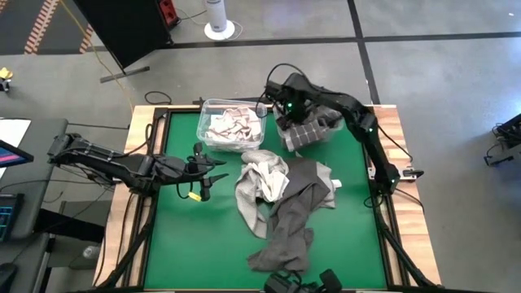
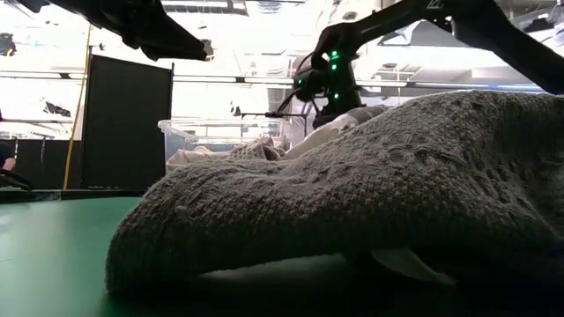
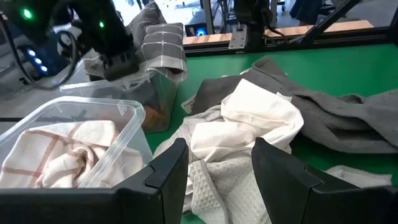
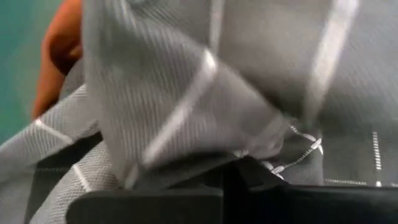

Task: Sort towels by color in basket
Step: Put the black striped microfiber towel into the right transparent bin

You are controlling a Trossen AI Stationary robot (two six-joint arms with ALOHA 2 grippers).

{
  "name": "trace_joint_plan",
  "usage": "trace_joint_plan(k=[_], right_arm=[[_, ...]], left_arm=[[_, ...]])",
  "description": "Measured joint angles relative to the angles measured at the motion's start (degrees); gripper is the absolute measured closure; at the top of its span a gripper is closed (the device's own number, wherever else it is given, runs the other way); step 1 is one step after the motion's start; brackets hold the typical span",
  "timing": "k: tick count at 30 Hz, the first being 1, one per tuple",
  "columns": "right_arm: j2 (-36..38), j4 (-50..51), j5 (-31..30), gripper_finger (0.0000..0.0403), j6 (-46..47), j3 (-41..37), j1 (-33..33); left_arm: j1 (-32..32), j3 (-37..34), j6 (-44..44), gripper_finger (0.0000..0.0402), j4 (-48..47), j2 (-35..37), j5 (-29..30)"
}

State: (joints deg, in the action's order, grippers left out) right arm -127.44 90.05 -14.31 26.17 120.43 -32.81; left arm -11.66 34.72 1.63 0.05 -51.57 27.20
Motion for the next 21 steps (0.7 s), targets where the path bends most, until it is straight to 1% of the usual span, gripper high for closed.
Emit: trace_joint_plan(k=[5, 8, 14, 17, 19, 21], right_arm=[[-1.58, -1.57, 1.49, 0.0386, 0.30, 0.21, 0.07], [-0.90, -2.73, 2.31, 0.0386, 0.40, 0.05, 0.10], [4.65, -2.60, 2.38, 0.0386, 2.96, 0.02, -1.05], [6.07, -1.90, 2.38, 0.0385, 4.86, 0.04, -2.46], [6.14, -1.46, 2.23, 0.0370, 4.12, -0.05, -3.02], [6.25, -0.45, 1.82, 0.0345, 3.02, -0.05, -3.00]], left_arm=[[-0.11, 0.00, -0.85, 0.0233, -1.13, 0.00, -0.02], [-0.66, -0.02, -1.34, 0.0233, -1.93, 0.00, -0.02], [-0.90, -0.02, -2.07, 0.0233, -2.08, 0.00, -0.02], [-0.94, -0.02, -2.12, 0.0233, -2.03, 0.00, -0.02], [-1.02, -0.02, -2.36, 0.0233, -2.16, 0.00, -0.02], [-1.33, -0.02, -2.52, 0.0233, -2.53, 0.00, 0.00]])
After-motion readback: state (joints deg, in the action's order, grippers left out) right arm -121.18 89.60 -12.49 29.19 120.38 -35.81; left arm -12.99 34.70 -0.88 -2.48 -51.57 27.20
